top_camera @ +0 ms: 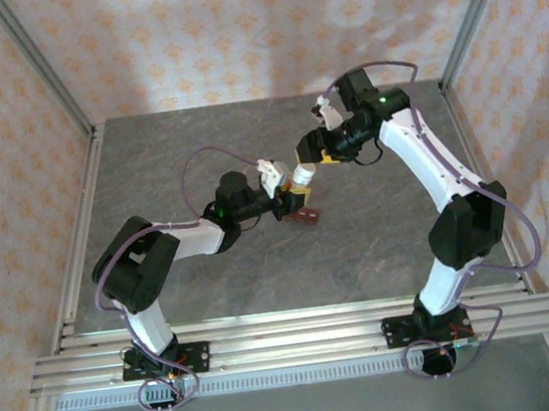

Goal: Sort the pills into containers

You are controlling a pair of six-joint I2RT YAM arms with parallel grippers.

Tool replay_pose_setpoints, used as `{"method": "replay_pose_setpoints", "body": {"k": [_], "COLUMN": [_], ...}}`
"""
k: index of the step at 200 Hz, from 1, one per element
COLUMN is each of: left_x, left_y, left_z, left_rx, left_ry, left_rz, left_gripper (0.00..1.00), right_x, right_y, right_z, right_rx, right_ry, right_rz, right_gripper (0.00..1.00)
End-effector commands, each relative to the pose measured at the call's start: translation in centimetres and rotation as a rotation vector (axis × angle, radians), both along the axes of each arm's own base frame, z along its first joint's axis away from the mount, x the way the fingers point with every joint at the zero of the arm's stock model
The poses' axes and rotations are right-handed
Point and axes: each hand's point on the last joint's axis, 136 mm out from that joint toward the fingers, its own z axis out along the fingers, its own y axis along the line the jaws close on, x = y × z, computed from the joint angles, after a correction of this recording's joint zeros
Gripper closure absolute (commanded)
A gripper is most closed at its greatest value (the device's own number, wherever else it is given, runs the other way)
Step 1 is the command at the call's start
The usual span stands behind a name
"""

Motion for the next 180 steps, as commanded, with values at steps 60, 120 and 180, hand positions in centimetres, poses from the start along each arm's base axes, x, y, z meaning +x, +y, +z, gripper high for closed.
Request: {"method": "replay_pose_setpoints", "body": {"k": [60,120,180], "left_x": [0.3,0.4,0.4], "left_y": [-0.3,-0.3,-0.3], "left_z": [3.3,3.4,3.5], "left_rx": [-0.059,-0.060,-0.062], "left_ry": [-0.066,-0.066,-0.068], "left_rz": [-0.017,-0.016,-0.017], "left_gripper": [1.00,1.00,1.00], "right_x": [-1.1,-1.4,-1.3], "right_y": [0.8,1.0,1.3], "right_z": [-0.8,-1.4,-1.9], "right_rx": [-0.001,0.003,0.001], "right_ry": [0.029,0.054,0.065], "right_rz": [0.045,0.051,0.048], "right_gripper": [0.37,0.46,0.60]}}
